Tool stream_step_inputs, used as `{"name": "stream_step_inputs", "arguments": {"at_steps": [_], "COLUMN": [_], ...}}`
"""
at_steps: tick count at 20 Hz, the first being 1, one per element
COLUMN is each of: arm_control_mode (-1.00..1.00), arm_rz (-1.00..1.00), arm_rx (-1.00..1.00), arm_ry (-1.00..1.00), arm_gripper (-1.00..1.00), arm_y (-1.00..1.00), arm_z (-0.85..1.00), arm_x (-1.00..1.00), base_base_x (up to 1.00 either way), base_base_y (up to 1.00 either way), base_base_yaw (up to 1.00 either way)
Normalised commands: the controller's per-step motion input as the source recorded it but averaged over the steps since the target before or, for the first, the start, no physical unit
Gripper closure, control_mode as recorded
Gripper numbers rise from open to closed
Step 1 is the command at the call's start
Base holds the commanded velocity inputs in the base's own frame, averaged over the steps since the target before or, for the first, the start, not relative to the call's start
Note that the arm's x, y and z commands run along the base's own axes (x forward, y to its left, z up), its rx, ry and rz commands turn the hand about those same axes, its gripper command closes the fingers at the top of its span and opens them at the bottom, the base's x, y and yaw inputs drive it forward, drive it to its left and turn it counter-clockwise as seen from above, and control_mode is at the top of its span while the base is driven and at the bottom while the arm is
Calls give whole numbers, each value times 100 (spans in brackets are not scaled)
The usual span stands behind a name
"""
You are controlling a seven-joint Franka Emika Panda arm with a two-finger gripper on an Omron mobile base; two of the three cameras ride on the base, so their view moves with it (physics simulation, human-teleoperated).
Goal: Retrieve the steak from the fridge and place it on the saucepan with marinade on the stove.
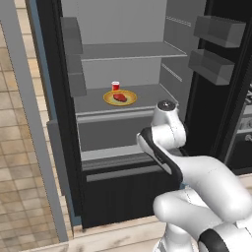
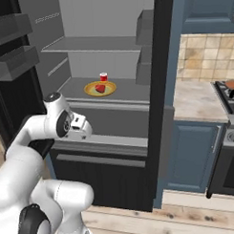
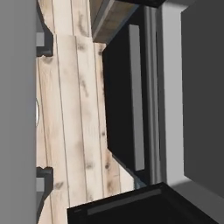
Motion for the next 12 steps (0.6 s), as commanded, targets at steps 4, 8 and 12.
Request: {"name": "stream_step_inputs", "arguments": {"at_steps": [4,8,12], "arm_control_mode": [-100,-100,-100], "arm_rz": [0,2,2], "arm_rx": [3,0,0], "arm_ry": [-1,0,0], "arm_gripper": [-100,-100,-100], "arm_y": [-20,0,0], "arm_z": [0,0,0], "arm_x": [0,5,21], "base_base_x": [0,0,0], "base_base_y": [0,0,0], "base_base_yaw": [0,0,0]}}
